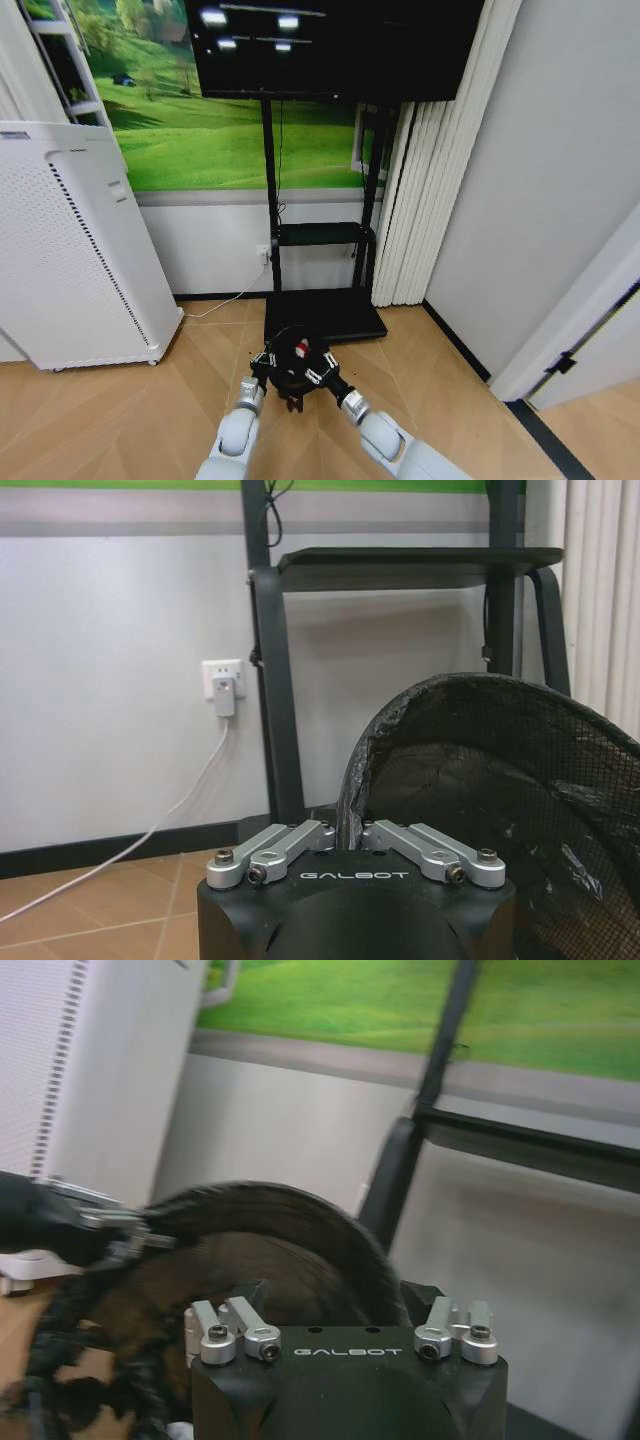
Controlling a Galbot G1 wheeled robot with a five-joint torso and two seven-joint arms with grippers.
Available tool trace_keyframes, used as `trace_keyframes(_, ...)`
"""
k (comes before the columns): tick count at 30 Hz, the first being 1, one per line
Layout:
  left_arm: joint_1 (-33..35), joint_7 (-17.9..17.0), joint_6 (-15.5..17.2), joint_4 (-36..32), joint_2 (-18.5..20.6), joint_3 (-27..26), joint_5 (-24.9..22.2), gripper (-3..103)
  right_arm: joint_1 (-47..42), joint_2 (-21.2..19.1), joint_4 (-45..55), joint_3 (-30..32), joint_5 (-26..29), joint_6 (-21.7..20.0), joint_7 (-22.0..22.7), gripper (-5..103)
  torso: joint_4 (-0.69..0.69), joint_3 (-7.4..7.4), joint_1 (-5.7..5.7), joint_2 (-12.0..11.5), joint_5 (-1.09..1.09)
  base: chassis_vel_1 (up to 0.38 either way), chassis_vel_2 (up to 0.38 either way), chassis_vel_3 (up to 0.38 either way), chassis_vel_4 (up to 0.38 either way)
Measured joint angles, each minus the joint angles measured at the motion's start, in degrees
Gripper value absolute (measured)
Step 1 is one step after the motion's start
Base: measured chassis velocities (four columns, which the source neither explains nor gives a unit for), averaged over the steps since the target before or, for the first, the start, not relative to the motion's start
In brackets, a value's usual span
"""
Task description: Pick up the trash bin and place the garbage on the floor into it.
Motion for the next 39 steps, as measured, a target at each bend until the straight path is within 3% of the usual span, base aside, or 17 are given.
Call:
trace_keyframes(2,1.1,0.1,0.0,-1.4,1.4,-1.7,-0.7,4,-1.4,-1.4,2.0,2.1,4.3,-2.6,1.7,85,0.0,0.0,0.0,0.0,-0.01,0.0,0.0,0.0,0.0)
trace_keyframes(3,1.1,0.1,0.0,-1.4,1.4,-1.7,-0.7,4,-1.4,-1.4,2.0,2.1,4.3,-2.6,1.7,85,0.0,0.0,0.0,0.0,-0.01,0.0,0.0,0.0,0.0)
trace_keyframes(5,3.1,0.1,0.0,-3.4,3.6,-4.3,-2.0,4,-3.0,-2.4,3.9,5.4,9.3,-3.1,2.4,98,0.0,-0.01,-0.01,0.0,0.0,0.0,0.0,0.0,0.0)
trace_keyframes(9,5.0,0.1,0.0,-5.5,5.2,-6.9,-3.7,4,-4.3,-2.7,4.8,9.6,11.9,-4.6,2.9,100,0.02,-0.01,0.0,0.0,0.01,0.0,0.0,0.0,0.0)
trace_keyframes(12,6.5,0.1,0.1,-7.4,5.9,-8.9,-4.9,4,-5.4,-3.2,5.6,13.5,13.9,-8.0,2.9,100,0.02,-0.01,-0.01,0.0,0.0,0.0,0.0,0.0,0.0)
trace_keyframes(14,7.8,0.0,0.3,-9.2,6.3,-10.6,-5.7,4,-6.5,-3.7,6.7,16.8,16.6,-12.6,2.9,100,0.0,-0.01,-0.01,0.0,0.0,0.0,0.0,0.0,0.0)
trace_keyframes(15,7.8,0.0,0.3,-9.2,6.3,-10.6,-5.7,4,-6.5,-3.7,6.7,16.8,16.6,-12.6,2.9,100,0.0,-0.01,-0.01,0.0,0.0,0.0,0.0,0.0,0.0)
trace_keyframes(17,9.5,0.0,0.7,-11.8,6.6,-12.7,-6.6,4,-8.0,-4.0,7.8,21.3,19.2,-17.0,2.2,100,0.0,-0.01,-0.01,0.0,-0.01,0.0,0.0,0.0,0.0)
trace_keyframes(19,10.5,-0.1,1.1,-13.5,6.8,-13.9,-7.2,4,-8.9,-4.0,7.9,23.7,19.3,-18.0,1.7,100,0.0,-0.01,-0.01,0.0,0.0,0.0,0.0,0.0,0.0)
trace_keyframes(30,16.9,-0.2,1.9,-22.5,7.7,-22.5,-11.7,4,-17.5,-2.5,4.8,40.1,15.6,-18.5,-1.8,100,-0.01,-0.01,-0.01,0.0,0.01,0.0,0.0,0.0,0.0)
trace_keyframes(39,18.5,0.0,2.0,-24.7,6.6,-24.8,-12.6,4,-20.9,-1.7,7.0,44.3,15.2,-16.7,-2.7,100,0.0,-0.01,-0.01,0.0,0.0,0.0,0.0,0.0,0.0)
